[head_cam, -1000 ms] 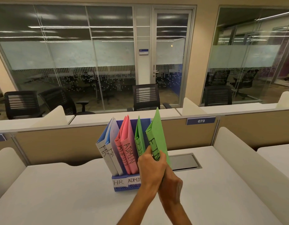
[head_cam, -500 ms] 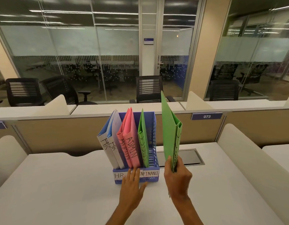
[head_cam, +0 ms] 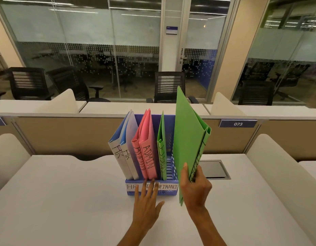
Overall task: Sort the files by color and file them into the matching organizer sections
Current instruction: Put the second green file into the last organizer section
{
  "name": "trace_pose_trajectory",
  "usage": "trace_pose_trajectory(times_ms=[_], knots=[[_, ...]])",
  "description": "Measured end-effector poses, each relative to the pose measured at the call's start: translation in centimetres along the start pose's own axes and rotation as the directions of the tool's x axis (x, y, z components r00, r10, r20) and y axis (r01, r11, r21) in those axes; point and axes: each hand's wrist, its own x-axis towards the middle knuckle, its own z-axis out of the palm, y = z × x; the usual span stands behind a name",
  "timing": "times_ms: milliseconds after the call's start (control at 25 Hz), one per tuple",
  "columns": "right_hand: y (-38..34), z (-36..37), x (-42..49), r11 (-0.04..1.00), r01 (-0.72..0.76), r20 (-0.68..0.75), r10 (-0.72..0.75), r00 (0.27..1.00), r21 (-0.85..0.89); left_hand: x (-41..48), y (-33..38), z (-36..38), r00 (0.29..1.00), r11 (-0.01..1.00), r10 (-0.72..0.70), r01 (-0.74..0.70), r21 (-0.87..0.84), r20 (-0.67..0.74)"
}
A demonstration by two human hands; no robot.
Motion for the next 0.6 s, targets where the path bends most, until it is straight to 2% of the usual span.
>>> trace_pose_trajectory(times_ms=[320,600], knots=[[1.1,4.4,4.2,1.0,-0.024,-0.002,0.024,1.0,0.004,0.7,0.1,1.1,0.997,1.0,0.015,-0.017,-0.018,-0.076],[4.1,8.5,5.8,0.999,-0.041,0.031,0.04,0.999,0.016,1.1,0.0,1.1,0.997,0.996,0.004,-0.011,-0.089,-0.075]])
